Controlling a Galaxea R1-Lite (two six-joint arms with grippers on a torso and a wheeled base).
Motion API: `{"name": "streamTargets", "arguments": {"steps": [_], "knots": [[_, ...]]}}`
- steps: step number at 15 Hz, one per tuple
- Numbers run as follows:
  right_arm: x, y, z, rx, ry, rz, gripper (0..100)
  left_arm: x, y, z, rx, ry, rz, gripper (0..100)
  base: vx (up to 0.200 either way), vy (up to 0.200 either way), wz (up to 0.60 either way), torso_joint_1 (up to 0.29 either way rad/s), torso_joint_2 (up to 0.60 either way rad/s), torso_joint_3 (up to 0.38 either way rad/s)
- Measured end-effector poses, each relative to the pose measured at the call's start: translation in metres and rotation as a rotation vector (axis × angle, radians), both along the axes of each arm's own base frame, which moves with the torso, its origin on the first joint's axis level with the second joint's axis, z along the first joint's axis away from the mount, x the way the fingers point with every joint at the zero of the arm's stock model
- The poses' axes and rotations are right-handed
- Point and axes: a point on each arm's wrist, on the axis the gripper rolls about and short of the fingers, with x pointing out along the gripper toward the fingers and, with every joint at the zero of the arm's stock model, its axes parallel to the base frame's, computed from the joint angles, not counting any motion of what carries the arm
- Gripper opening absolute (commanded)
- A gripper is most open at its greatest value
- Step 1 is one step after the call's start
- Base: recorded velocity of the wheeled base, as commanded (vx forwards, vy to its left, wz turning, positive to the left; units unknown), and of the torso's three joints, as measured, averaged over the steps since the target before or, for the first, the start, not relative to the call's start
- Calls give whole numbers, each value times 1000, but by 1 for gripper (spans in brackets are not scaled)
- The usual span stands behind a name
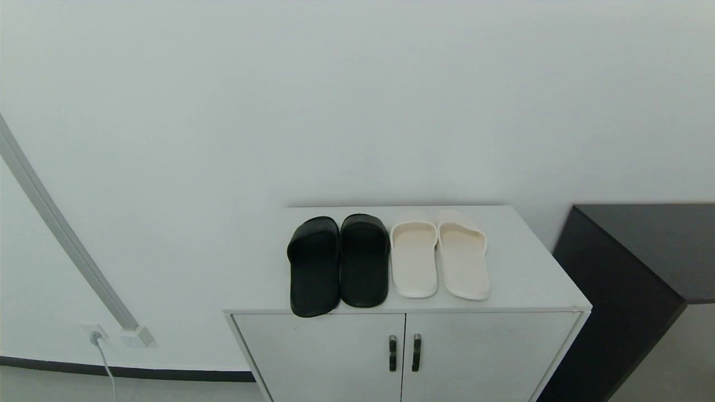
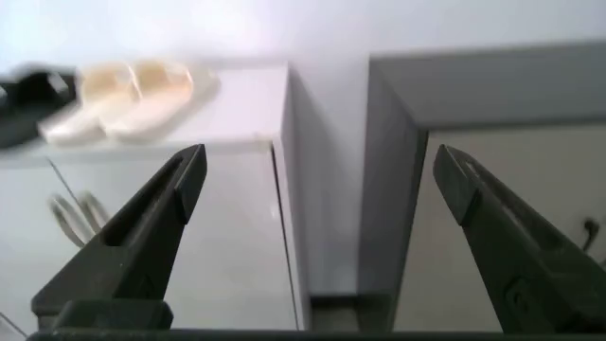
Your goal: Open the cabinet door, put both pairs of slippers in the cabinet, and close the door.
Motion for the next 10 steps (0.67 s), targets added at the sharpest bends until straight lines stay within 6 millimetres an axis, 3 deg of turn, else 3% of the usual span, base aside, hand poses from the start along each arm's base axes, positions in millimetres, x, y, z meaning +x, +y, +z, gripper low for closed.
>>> {"name": "streamTargets", "arguments": {"steps": [2, 4, 7, 10], "knots": [[-5, 0, 27, 1, 55, 30, 100, 0, 0, 0, -1, 0, 0, 0, 0, 0, 0, 0, 0, 0], [3, 1, 38, -14, 181, 97, 100, 0, 0, 0, 0, 0, 1, 0, 0, 0, 0, 0, 0, 0], [31, 4, 51, -20, 327, 209, 100, 0, 0, 0, 1, 0, 1, 0, 0, 0, 0, 0, 0, 0], [72, 10, 68, -9, 396, 297, 100, 0, 0, 0, 5, 0, -1, 0, 0, 0, 0, 0, 0, 0]]}}
